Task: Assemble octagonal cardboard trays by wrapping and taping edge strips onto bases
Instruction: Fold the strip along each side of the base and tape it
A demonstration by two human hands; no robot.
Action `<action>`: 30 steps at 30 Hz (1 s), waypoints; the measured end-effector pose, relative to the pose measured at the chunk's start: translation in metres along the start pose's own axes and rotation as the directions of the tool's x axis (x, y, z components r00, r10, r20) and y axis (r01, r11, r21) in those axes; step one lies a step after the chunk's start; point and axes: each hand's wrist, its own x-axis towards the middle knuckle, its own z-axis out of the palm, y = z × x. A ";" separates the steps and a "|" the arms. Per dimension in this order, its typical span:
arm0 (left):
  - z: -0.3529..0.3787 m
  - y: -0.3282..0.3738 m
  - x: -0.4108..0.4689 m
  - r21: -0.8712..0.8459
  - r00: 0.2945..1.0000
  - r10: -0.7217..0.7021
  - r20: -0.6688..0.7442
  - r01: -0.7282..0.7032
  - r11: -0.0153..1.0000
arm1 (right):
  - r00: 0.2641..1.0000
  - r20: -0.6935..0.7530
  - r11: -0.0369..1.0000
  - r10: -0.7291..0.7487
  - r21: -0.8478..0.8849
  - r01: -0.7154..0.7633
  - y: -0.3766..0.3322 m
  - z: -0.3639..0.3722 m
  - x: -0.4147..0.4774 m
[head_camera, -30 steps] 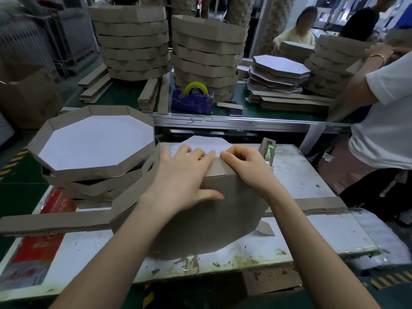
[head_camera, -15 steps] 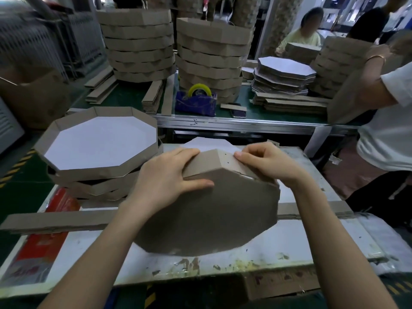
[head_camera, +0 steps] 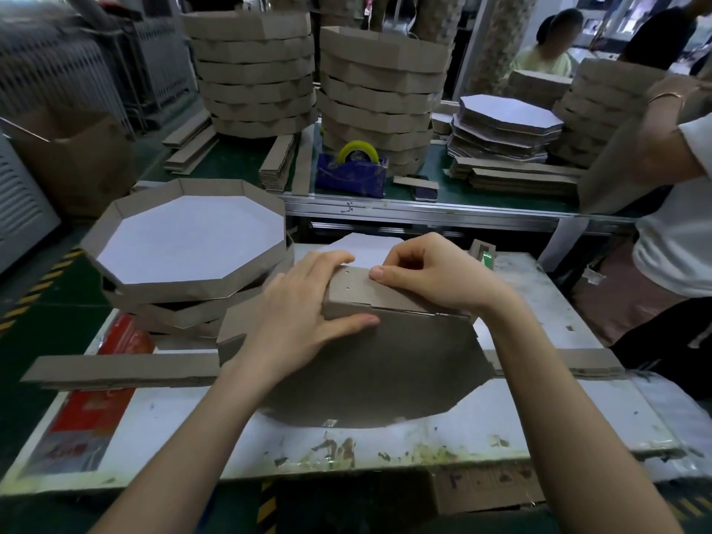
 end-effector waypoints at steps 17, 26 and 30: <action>-0.020 -0.029 -0.025 0.027 0.998 -0.058 -0.036 0.059 0.998 | 0.998 0.044 0.991 0.054 0.116 -0.059 -0.015 0.022 0.019; -0.016 -0.010 -0.018 0.012 0.998 0.016 -0.069 -0.015 1.000 | 0.997 0.067 0.986 0.038 0.158 -0.048 -0.009 0.019 0.010; -0.011 -0.005 -0.014 -0.045 0.999 0.016 -0.038 -0.017 0.999 | 0.988 0.150 0.992 0.041 0.114 -0.058 0.000 0.008 0.002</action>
